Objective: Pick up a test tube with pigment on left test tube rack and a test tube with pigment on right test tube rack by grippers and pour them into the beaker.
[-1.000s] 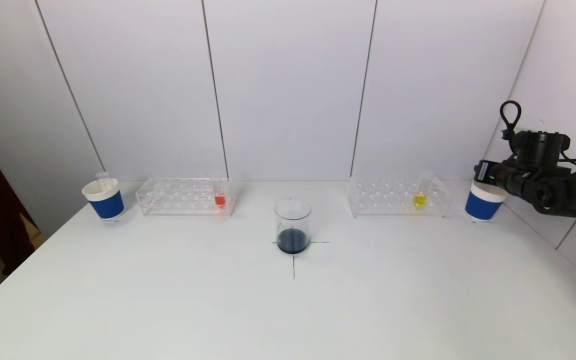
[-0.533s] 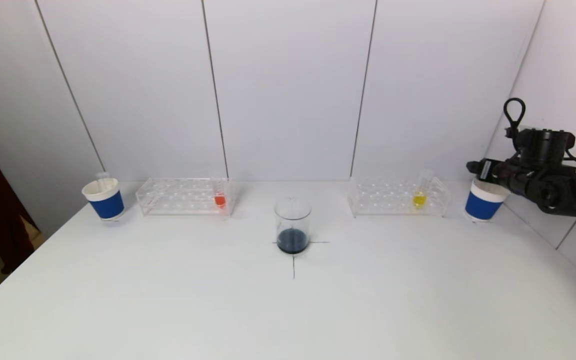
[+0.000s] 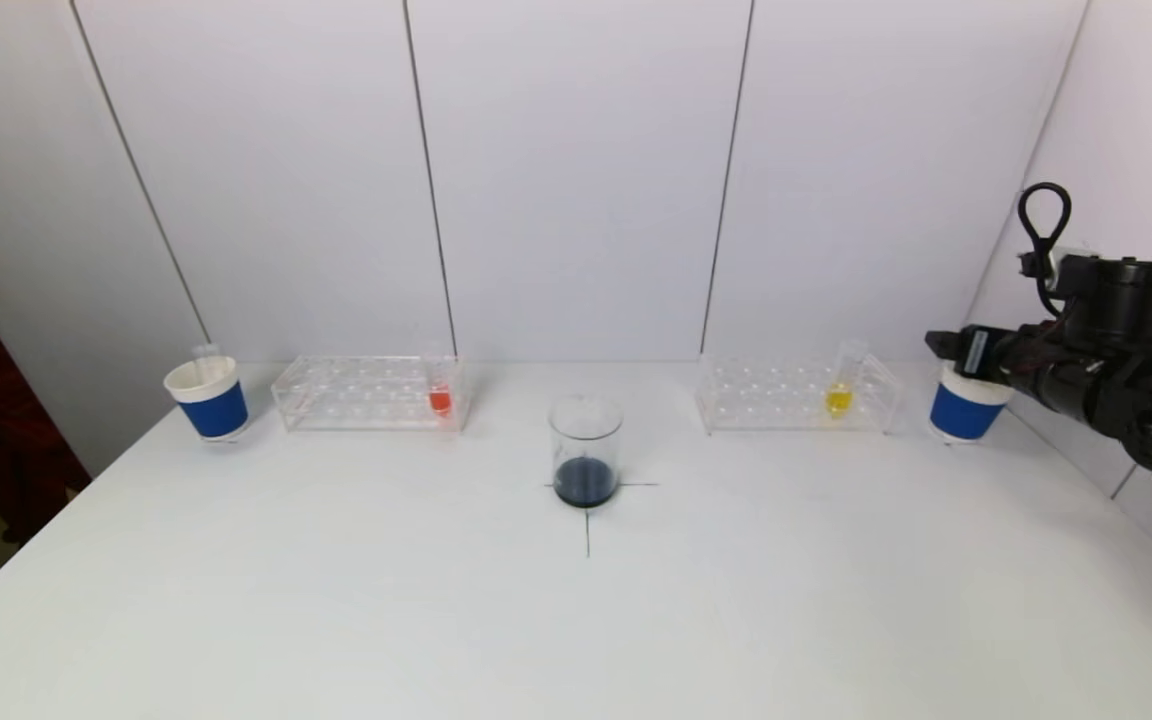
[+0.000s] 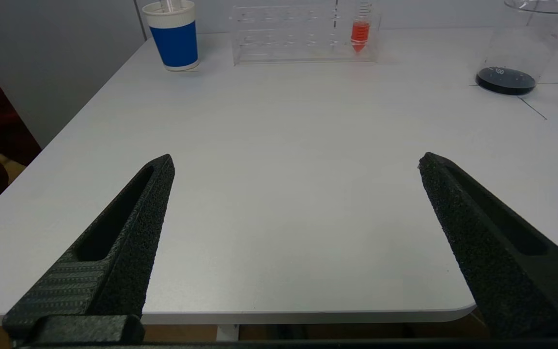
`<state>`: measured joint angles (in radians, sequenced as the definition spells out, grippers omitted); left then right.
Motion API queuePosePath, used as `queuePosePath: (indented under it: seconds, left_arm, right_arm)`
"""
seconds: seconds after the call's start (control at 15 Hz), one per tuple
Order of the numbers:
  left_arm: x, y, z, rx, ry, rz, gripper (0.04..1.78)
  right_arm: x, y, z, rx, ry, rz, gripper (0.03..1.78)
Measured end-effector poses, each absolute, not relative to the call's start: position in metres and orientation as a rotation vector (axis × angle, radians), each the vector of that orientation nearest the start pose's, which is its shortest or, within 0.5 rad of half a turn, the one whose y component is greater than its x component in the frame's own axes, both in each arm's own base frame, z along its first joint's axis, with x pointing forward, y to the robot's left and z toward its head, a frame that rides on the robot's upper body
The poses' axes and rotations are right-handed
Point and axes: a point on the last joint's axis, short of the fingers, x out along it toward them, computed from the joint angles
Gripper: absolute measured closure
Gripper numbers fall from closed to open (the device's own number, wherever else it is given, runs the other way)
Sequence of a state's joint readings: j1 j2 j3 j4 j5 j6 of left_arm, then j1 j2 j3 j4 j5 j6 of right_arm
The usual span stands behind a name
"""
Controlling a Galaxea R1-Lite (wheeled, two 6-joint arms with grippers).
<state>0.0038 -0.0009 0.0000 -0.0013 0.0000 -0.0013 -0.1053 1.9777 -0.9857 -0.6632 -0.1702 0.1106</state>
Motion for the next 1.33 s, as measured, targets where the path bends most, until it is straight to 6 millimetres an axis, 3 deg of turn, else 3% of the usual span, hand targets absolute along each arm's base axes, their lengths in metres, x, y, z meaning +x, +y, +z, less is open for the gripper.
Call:
queuePosePath:
  seconds: [0.4,0.67,0.93,1.33]
  left_arm:
    - [-0.023,0.000,0.076,-0.001,-0.002,0.003,0.06]
    - [-0.023,0.000,0.076,-0.001,-0.002,0.004,0.06]
    - [-0.023,0.000,0.076,-0.001,-0.002,0.004,0.06]
    - [-0.023,0.000,0.076,-0.001,-0.002,0.004,0.06]
  right_arm:
    - [0.276,0.001,0.179,0.060,0.222,-0.199,0.04]
    - [0.204,0.011,0.190,0.014,0.157,-0.187,0.04]
    - [0.142,0.006,0.187,-0.028,0.084,-0.197,0.04]
    - [0.067,-0.002,0.161,-0.096,0.008,-0.248,0.04]
